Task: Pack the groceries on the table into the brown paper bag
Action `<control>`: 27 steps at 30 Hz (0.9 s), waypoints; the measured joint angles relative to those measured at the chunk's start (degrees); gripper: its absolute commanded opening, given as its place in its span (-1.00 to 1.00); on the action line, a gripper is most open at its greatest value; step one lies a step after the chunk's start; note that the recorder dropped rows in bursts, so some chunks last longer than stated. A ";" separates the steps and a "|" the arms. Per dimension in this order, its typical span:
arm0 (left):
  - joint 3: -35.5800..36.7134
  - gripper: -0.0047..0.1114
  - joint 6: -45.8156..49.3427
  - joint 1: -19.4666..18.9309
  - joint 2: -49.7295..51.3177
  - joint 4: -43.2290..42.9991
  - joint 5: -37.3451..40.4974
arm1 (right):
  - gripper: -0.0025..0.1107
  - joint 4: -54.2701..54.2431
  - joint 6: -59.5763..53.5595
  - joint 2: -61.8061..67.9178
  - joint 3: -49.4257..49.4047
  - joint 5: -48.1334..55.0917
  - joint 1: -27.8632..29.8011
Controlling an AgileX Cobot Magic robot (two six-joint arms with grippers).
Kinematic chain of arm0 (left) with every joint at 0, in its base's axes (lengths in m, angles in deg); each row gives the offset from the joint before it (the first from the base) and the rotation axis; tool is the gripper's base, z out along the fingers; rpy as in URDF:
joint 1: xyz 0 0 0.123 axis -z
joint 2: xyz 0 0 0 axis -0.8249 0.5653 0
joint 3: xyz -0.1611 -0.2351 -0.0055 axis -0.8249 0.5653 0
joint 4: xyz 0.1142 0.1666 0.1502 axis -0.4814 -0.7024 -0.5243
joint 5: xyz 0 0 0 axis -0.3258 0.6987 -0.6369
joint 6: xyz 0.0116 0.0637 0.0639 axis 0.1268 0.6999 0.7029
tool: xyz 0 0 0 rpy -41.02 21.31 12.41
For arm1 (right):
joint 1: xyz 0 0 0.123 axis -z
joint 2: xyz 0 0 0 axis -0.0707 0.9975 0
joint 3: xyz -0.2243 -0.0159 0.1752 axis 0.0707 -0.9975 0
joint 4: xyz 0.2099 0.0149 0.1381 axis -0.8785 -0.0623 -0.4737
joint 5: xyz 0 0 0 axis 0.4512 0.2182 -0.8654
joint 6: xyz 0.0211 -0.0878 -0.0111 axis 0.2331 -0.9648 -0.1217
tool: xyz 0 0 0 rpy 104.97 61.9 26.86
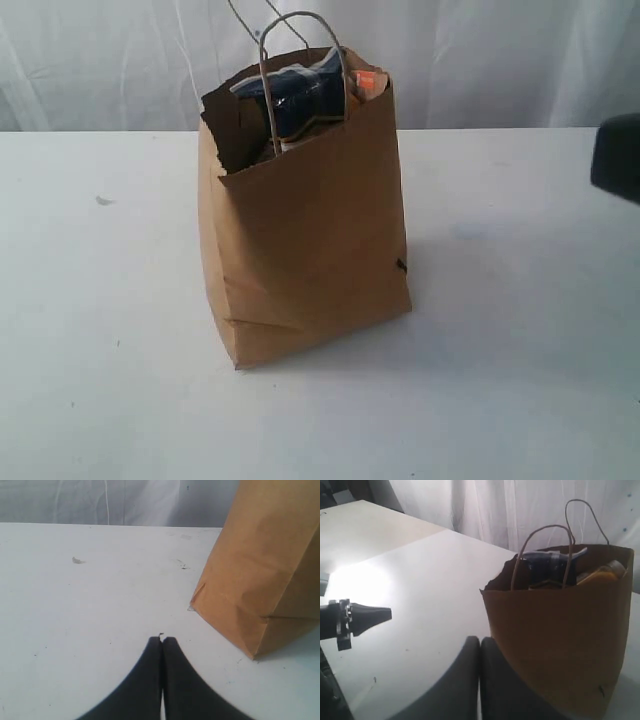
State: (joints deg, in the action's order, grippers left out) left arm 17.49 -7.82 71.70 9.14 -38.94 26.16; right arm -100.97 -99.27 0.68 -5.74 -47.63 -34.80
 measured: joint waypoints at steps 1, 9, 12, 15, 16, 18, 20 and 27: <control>0.00 -0.92 0.00 0.00 0.00 0.00 0.00 | -0.96 -0.01 -0.33 -0.09 -1.05 -0.82 0.00; 0.00 -0.92 0.00 0.00 0.00 0.00 0.00 | -0.96 0.80 -2.18 -8.61 -22.27 -19.13 2.79; 0.00 -0.92 0.00 0.00 0.00 0.00 0.00 | -0.96 0.80 -2.18 -15.55 -31.13 -22.97 5.44; 0.00 -0.92 0.00 0.00 0.00 0.00 0.00 | -0.96 0.80 -0.65 -26.37 -40.56 -25.54 9.31; 0.00 -0.92 0.00 0.00 0.00 0.00 0.00 | -0.96 0.80 -0.07 -28.24 -42.03 -25.65 10.00; 0.00 -0.92 0.00 0.00 0.00 0.00 0.00 | -0.96 0.80 1.21 -30.00 -44.29 -25.93 11.02; 0.00 -0.92 0.00 0.00 0.00 0.00 0.00 | -0.96 0.80 2.85 -30.45 -46.84 -25.94 11.52; 0.00 -0.92 0.00 0.00 0.00 0.00 0.00 | -0.96 0.80 4.06 -30.45 -47.38 -26.59 11.52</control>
State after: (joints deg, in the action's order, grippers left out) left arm 17.49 -7.82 71.70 9.14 -38.94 26.16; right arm -100.16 -95.21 -29.77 -53.12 -74.22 -23.28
